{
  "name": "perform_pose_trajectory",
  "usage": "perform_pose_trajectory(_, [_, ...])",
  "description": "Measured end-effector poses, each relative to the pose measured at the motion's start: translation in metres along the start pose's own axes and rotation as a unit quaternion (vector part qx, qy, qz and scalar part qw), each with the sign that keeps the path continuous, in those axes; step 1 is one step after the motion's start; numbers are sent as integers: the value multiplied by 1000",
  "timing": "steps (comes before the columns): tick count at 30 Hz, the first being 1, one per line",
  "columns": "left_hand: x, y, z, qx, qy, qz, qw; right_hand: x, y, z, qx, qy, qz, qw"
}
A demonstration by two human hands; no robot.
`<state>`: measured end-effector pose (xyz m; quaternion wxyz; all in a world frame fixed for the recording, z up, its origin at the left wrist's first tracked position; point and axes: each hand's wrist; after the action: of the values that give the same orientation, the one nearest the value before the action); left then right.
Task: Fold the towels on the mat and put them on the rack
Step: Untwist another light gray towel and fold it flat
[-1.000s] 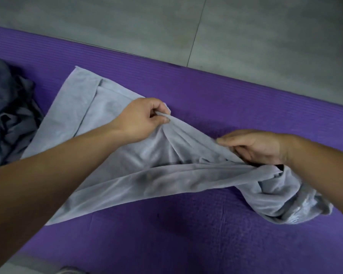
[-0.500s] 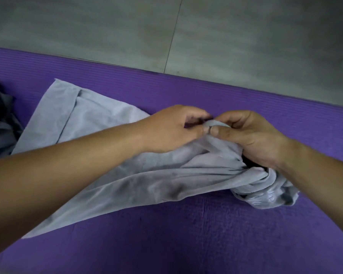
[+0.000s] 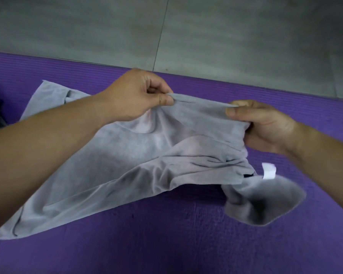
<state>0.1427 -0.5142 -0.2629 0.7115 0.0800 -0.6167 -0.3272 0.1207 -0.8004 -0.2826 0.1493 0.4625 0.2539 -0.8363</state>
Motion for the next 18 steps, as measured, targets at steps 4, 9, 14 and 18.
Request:
perform_pose_trajectory(4, [-15, 6, 8, 28, 22, -20, 999, -13, 22, 22, 29, -29, 75, 996])
perform_pose_trajectory(9, [-17, -2, 9, 10, 18, -75, 997, -25, 44, 50, 41, -36, 172, 984])
perform_pose_trajectory(14, [-9, -7, -4, -54, 50, -203, 976, -30, 52, 73, 59, -15, 247, 967])
perform_pose_trajectory(18, [27, -47, -2, -111, -65, -272, 954, -22, 44, 91, 85, 28, 305, 948])
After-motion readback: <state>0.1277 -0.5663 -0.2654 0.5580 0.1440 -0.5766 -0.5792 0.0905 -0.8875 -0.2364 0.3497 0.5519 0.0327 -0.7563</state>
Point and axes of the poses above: each hand's wrist, its own z-axis away from the middle knuckle, its own y-axis out of the back of the hand, x = y × z
